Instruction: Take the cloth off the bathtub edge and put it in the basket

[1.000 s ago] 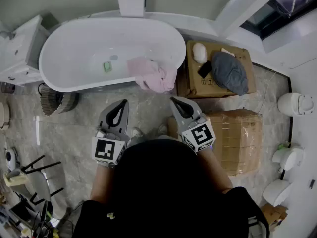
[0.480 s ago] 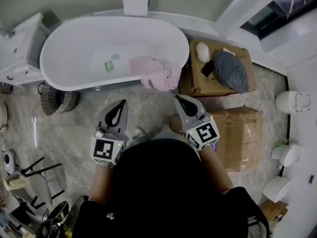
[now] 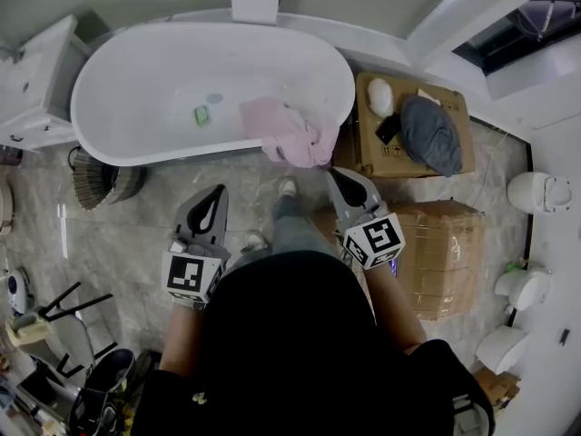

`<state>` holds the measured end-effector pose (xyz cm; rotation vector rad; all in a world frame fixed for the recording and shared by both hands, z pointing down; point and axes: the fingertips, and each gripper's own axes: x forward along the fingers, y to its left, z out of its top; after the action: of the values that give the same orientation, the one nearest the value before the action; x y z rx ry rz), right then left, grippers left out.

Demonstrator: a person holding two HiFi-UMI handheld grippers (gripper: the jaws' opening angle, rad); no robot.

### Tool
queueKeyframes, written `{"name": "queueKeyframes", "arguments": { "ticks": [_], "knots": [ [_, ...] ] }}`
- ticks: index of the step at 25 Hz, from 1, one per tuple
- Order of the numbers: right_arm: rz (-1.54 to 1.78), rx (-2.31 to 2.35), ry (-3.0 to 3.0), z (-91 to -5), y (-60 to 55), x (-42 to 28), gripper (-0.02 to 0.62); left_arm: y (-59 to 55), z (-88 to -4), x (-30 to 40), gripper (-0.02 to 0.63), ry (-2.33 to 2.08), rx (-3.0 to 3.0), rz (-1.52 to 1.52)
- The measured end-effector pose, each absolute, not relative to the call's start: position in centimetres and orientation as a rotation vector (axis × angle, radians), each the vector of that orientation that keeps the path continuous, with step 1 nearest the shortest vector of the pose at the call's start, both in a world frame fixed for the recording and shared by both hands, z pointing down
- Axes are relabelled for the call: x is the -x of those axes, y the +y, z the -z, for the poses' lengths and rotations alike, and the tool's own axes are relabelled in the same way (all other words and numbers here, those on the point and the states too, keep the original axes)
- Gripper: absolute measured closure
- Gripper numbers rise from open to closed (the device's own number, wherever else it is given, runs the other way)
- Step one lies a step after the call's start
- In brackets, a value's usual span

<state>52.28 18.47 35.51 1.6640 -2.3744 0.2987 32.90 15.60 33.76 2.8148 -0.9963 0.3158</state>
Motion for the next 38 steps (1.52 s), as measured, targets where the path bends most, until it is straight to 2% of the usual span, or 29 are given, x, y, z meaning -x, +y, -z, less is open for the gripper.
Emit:
{"name": "queueKeyframes", "arguments": {
  "ticks": [7, 22, 34, 38],
  "knots": [
    [-0.337, -1.588, -2.398, -37.2, 10.8, -55.4, 0.595, 8.8, -34.6, -36.3, 0.6, -1.034, -2.77, -0.369],
    [-0.401, -1.353, -2.467, -41.1, -1.5, -61.6, 0.545, -2.5, -36.3, -42.9, 0.6, -1.213, -2.644, -0.432],
    [-0.507, -1.232, -2.389, -46.7, -6.1, -60.5, 0.485, -5.3, -37.6, -40.7, 0.6, -1.237, -2.569, -0.488],
    [-0.541, -1.172, -2.338, -50.1, -6.5, -59.6, 0.444, -5.9, -38.4, -39.6, 0.6, -1.229, -2.586, -0.517]
  ]
}}
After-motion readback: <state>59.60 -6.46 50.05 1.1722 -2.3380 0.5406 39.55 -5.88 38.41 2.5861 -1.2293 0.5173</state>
